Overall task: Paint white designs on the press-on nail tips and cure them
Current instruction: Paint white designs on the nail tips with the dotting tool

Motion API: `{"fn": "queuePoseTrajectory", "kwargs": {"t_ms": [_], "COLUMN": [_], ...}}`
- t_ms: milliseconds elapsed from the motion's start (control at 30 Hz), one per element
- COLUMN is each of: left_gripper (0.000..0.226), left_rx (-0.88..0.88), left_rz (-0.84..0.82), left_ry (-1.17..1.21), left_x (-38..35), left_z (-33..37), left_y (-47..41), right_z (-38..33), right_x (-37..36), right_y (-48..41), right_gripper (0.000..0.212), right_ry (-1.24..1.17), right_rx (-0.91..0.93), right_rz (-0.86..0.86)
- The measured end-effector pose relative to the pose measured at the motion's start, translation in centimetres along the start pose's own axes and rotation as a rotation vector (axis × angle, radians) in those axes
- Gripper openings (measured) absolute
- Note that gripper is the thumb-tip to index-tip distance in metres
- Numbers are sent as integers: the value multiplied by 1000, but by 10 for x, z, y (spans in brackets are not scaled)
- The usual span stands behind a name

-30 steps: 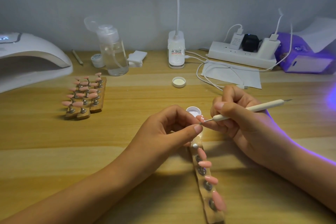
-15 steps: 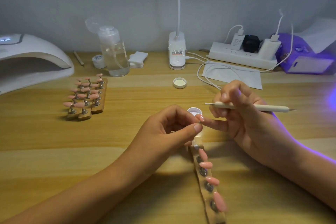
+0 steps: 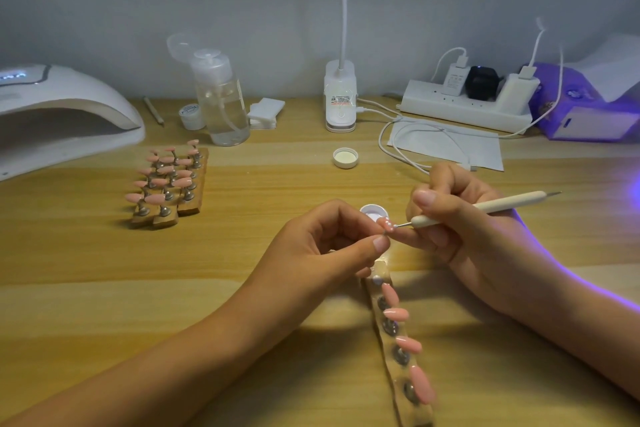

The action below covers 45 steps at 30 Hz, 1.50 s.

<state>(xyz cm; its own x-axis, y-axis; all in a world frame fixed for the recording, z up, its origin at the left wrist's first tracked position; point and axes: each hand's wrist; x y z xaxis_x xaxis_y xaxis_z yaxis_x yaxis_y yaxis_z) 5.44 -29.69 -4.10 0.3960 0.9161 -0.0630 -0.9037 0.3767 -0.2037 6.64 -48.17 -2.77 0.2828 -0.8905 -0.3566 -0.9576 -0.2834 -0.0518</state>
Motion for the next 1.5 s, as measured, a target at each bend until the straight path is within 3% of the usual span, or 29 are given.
{"fn": "queuePoseTrajectory", "kwargs": {"t_ms": [1367, 1500], "left_gripper": [8, 8], "left_rx": [5, 3], "left_rz": [-9, -8], "left_ry": [-10, -10], "left_x": [0, 0], "left_z": [2, 2], "left_y": [0, 0], "right_z": [0, 1], "right_x": [1, 1], "right_y": [0, -1], "right_gripper": [18, 25], "right_ry": [5, 7], "right_rx": [3, 5], "right_rz": [-64, -43]}}
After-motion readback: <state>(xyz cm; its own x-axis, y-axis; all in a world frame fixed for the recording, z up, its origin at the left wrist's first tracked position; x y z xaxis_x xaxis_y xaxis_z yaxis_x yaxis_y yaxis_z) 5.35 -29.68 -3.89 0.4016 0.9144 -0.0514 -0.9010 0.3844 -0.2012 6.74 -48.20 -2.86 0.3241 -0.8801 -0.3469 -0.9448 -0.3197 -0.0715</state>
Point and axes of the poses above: each hand's wrist, its own y-axis away from the middle knuckle, its own x-axis out of the back of the hand, z = x × y, and after that the axes turned 5 degrees about -x, right-handed
